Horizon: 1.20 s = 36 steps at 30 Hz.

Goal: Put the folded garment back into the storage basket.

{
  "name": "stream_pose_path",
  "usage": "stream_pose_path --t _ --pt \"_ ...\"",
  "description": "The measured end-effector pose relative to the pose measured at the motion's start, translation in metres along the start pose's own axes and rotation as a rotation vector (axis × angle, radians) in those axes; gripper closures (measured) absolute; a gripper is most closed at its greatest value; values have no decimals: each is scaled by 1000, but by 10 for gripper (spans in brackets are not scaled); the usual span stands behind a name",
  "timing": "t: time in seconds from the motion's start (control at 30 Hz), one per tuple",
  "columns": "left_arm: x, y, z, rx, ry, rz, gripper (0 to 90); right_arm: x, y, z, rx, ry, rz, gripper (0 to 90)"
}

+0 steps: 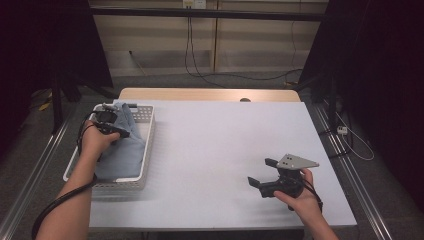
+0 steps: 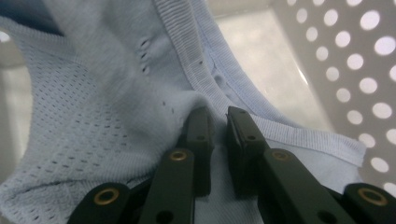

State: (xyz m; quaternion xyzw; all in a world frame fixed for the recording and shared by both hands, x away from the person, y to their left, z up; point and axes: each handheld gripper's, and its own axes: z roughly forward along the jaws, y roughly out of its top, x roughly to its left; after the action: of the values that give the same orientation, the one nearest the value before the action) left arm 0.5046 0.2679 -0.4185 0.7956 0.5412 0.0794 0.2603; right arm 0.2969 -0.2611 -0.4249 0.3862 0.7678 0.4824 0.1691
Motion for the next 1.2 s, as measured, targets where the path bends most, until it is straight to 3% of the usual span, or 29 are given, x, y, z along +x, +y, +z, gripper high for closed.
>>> stream_pose_path --t 0.17,0.5,1.0,1.2 --pt "-3 -3 1 17 -27 12 830 1 0 0 3 3 -1 70" --pt "-4 -2 -2 4 -29 1 824 1 0 0 -1 2 -5 71" --pt "3 9 -40 -12 -43 -40 608 2 1 2 0 6 2 70" --pt "1 10 -47 -12 -56 -52 514 2 1 2 -1 7 6 71"
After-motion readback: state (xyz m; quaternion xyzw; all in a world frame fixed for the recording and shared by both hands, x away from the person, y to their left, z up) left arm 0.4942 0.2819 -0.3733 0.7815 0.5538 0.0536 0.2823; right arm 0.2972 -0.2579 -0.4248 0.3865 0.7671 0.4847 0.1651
